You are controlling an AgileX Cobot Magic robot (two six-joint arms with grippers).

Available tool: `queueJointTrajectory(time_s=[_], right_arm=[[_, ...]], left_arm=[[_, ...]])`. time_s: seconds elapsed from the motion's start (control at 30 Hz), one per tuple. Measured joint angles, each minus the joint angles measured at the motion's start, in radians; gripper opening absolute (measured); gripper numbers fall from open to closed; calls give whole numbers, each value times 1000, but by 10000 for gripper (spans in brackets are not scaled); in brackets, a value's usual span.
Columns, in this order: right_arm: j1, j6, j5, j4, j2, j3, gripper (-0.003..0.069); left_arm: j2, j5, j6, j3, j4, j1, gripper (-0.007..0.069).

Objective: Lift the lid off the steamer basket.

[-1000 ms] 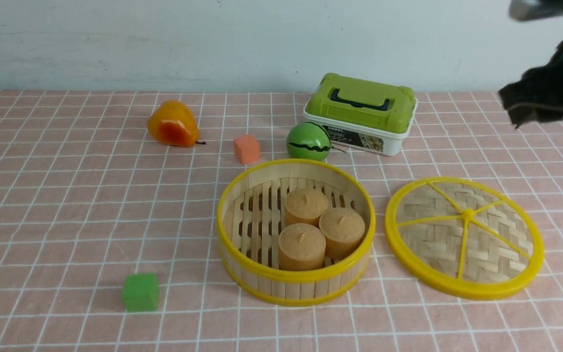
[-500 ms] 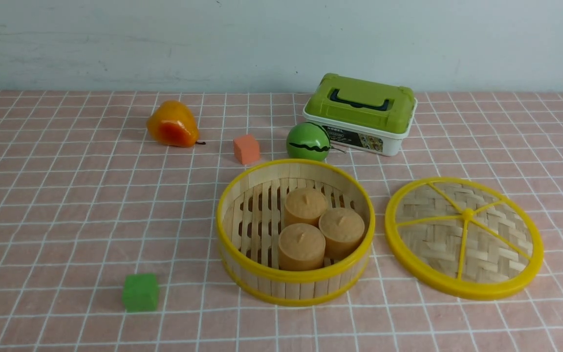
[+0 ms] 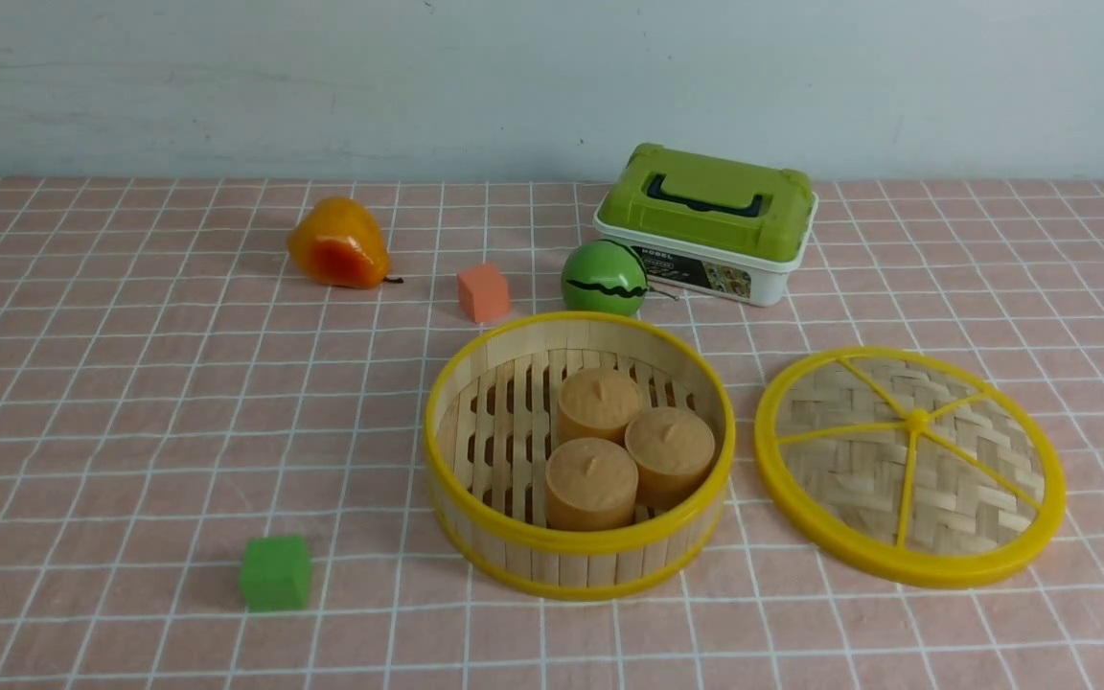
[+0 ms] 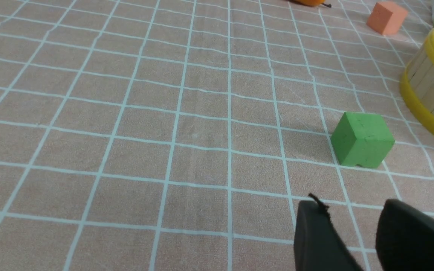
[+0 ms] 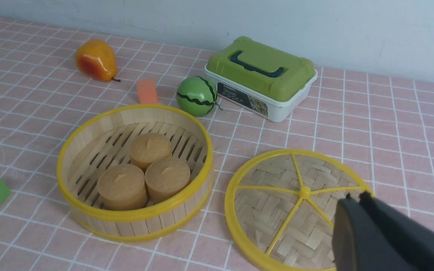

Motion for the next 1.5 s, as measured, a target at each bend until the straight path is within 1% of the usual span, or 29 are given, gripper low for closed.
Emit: queueJointTrajectory(time_s=[0.47,0.63,0.73,0.77,0.8,0.83,0.9,1.03,1.07,1.1,1.17,1.23,1.27,1.3,1.4,1.5], right_arm=[[0,0,3,-3,0,10,-7],[0,0,-150,23,-61,154,-6],[0,0,-382,50,-179,343,-4],[0,0,-436,45,-217,401,-4],[0,0,-450,44,-217,401,-4],[0,0,-549,17,-281,494,-4],[0,0,-642,-33,-365,596,-3],[-22,15,-762,-142,-524,798,-3],[-22,15,-762,-142,-524,798,-3],[-44,45,-775,-160,-561,852,-3],[-69,94,-760,-176,-571,875,-3],[-122,177,-697,-219,-576,883,-3],[-131,199,-677,-233,-576,883,-3],[-164,254,-628,-271,-576,883,-3],[-177,321,-563,-329,-576,883,-3],[-178,347,-508,-341,-576,883,-3]], left_arm=[[0,0,0,0,0,0,239],[0,0,0,0,0,0,239],[0,0,0,0,0,0,239],[0,0,0,0,0,0,239],[0,0,0,0,0,0,239],[0,0,0,0,0,0,239],[0,0,0,0,0,0,239],[0,0,0,0,0,0,239],[0,0,0,0,0,0,239],[0,0,0,0,0,0,239],[0,0,0,0,0,0,239],[0,0,0,0,0,0,239],[0,0,0,0,0,0,239],[0,0,0,0,0,0,239],[0,0,0,0,0,0,239],[0,0,0,0,0,0,239]])
